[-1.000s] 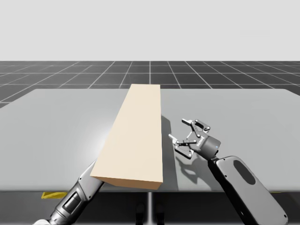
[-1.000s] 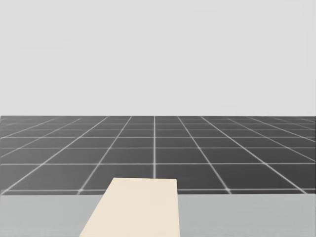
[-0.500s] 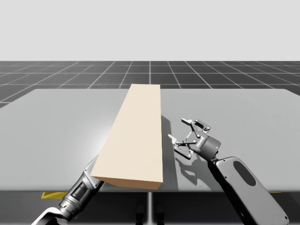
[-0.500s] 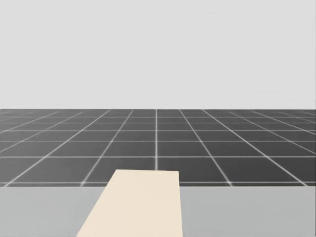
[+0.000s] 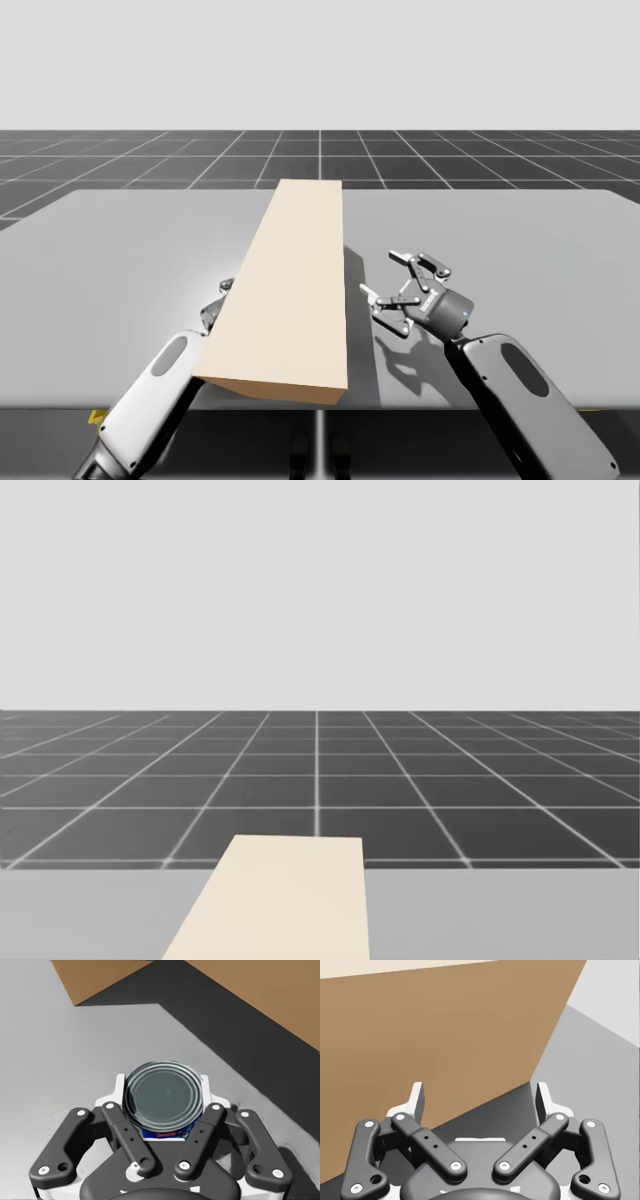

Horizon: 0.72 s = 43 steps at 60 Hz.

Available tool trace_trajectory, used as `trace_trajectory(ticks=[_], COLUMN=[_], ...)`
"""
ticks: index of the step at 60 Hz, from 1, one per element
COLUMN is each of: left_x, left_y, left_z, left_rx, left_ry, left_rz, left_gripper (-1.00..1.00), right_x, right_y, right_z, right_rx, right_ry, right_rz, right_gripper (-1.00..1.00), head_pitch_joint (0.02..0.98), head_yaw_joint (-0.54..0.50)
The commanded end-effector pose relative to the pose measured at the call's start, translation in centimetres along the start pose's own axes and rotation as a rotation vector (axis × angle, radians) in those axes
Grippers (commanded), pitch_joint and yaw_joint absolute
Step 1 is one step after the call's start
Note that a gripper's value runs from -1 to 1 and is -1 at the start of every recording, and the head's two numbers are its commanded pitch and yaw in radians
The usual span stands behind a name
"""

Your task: Retrieve the object from inside the box.

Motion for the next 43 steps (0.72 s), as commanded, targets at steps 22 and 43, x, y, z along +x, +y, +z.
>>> trace_trajectory(ticks=[22,43], left_x=[9.1,21.0], left_y=[6.0,9.1], left_z=[8.3,9.9], left_rx=[0.092,0.147], left_ry=[-0.109,-0.242], left_rz=[-0.089,-0.200], left_gripper=[1.00,1.00], right_x=[0.5,0.6], right_y=[-0.6,-0.9], right_z=[0.2,0.3], right_rx=[-0.028,-0.040], right_ry=[-0.007,-0.017], right_rz=[-0.042,-0.066], right_gripper=[-1.00,-1.00], head_pitch_joint=[0.151,0.152], head_yaw_joint=[-0.01,-0.01])
